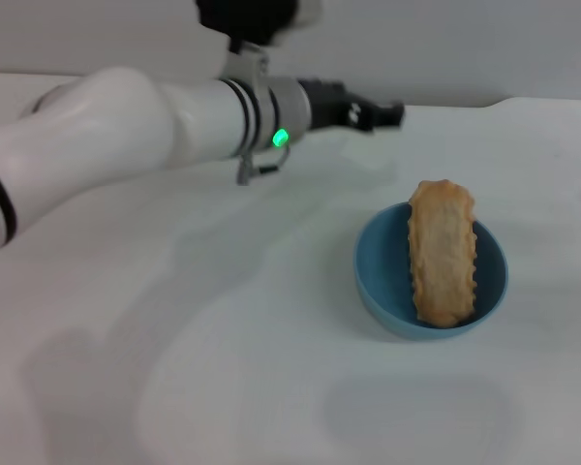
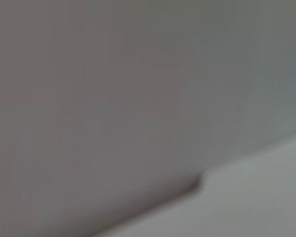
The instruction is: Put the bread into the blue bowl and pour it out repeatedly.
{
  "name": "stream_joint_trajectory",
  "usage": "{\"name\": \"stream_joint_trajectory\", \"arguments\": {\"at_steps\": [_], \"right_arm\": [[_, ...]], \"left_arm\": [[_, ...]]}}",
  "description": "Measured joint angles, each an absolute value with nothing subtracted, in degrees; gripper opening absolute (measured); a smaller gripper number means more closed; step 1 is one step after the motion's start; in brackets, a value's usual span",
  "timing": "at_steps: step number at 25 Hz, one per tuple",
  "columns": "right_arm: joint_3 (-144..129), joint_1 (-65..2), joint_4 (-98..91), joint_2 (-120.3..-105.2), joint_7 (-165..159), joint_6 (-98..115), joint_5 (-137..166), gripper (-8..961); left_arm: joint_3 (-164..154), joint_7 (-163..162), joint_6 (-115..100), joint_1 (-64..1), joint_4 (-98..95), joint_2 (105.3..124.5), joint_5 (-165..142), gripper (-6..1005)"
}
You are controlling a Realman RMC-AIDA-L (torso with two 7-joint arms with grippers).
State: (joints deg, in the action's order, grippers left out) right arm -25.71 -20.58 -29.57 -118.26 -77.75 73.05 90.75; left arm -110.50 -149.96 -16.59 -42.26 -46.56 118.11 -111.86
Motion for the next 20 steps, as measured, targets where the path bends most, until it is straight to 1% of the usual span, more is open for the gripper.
{"name": "stream_joint_trajectory", "arguments": {"at_steps": [3,4,9,15,18,20], "right_arm": [[-25.34,-20.48,-28.49,-118.69,-68.21,71.60,88.84,670],[-25.34,-20.48,-28.49,-118.69,-68.21,71.60,88.84,670],[-25.31,-20.36,-20.09,-118.55,-47.43,71.25,77.98,670],[-25.31,-20.66,-9.68,-118.69,-26.96,70.72,60.90,670],[-25.31,-20.61,-4.80,-118.91,-23.78,71.37,51.16,670],[-25.30,-20.62,-3.70,-118.90,-23.73,71.34,48.97,670]], "left_arm": [[-108.34,-148.89,-12.60,-40.67,-47.15,118.16,-111.91,864],[-108.31,-148.84,-10.53,-40.18,-46.94,118.19,-111.91,865],[-111.97,-146.99,-0.22,-36.91,-46.26,118.44,-111.88,868],[-127.38,-152.81,26.72,-31.79,-43.20,118.83,-111.31,868],[-132.74,-159.35,33.83,-31.11,-39.65,118.99,-111.24,867],[-133.83,-161.07,34.50,-30.89,-38.93,119.01,-111.24,867]]}}
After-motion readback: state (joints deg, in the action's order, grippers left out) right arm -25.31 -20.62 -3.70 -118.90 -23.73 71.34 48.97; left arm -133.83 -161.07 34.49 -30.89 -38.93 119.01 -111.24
